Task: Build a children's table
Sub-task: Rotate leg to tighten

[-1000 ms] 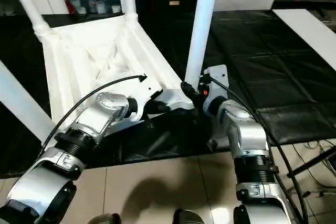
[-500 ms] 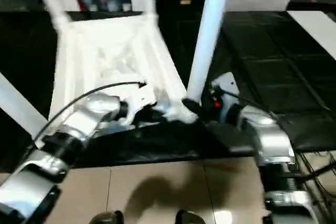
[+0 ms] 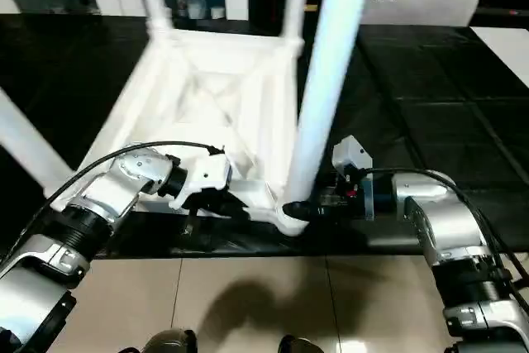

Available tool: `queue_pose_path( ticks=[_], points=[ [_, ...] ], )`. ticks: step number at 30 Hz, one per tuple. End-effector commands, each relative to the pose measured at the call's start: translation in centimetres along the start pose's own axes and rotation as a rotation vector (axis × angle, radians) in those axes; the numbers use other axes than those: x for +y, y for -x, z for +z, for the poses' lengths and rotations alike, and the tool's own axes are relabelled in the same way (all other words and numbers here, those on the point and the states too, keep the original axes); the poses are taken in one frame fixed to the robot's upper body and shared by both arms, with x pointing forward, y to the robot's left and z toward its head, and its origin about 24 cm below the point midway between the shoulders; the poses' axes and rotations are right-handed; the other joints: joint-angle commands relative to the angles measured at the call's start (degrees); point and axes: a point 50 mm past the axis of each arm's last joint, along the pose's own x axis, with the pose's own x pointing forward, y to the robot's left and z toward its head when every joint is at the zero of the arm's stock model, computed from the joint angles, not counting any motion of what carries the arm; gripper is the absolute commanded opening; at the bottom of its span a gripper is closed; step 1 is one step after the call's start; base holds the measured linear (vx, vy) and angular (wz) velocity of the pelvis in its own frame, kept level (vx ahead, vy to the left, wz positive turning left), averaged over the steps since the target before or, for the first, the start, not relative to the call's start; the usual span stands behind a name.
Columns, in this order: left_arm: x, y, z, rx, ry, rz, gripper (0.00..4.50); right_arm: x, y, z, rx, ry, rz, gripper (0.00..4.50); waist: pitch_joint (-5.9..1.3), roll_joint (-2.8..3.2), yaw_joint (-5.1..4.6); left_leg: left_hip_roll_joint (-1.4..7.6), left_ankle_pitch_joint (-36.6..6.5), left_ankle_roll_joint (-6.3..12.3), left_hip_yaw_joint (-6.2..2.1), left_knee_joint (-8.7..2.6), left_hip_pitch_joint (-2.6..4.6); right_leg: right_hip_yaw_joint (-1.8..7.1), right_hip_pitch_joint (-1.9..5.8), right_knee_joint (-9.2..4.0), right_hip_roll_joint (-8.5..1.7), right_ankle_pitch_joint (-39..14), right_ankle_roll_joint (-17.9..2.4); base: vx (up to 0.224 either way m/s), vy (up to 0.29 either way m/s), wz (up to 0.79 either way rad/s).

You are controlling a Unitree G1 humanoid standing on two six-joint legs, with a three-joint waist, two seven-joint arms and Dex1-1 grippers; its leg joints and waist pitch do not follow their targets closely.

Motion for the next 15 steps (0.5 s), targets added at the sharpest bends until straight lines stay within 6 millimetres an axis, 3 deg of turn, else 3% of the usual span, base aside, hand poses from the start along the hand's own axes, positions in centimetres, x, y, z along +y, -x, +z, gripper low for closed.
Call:
queue_pose_path(
  ticks=[1, 7, 12, 15],
  points=[
    [-0.6, -0.8, 0.0, 0.045, -0.040, -0.102, 0.00, 0.3, 0.1, 0.0, 0.005, -0.009, 0.055, 2.81, -5.06, -0.67, -0.13, 1.74, -7.4, 6.23, 0.27, -2.79, 0.62, 2.37, 3.76, -2.45, -3.51, -8.1, -15.6, 0.000, 0.000, 0.00],
    [-0.6, -0.7, -0.1, 0.044, -0.039, -0.107, 0.00, 0.5, 0.1, -0.2, 0.007, -0.024, 0.082, 2.35, -4.94, -0.83, 0.07, 1.57, -8.7, 5.00, 0.25, -2.79, 0.52, 2.37, 3.72, -2.74, -3.57, -11.9, -14.2, 0.000, 0.000, 0.00],
    [-0.3, -0.7, -0.2, 0.016, 0.057, -0.055, 0.00, 0.6, -0.4, 0.2, -0.056, -0.086, 0.048, 2.13, -4.70, -0.87, 0.01, 1.49, -7.9, 5.11, 0.23, -2.77, 0.42, 2.39, 3.62, -2.65, -3.39, -11.5, -14.1, 0.000, 0.000, 0.00],
    [0.7, -1.0, 0.1, -0.027, 0.154, 0.057, 0.00, -0.2, -1.4, 0.5, -0.084, -0.135, -0.096, 2.12, -4.13, -0.82, -0.36, 1.29, -10.5, 3.77, 0.20, -2.98, 0.42, 2.39, 3.30, -3.35, -3.47, -17.6, -12.7, 0.000, 0.000, 0.00]
  ],
)
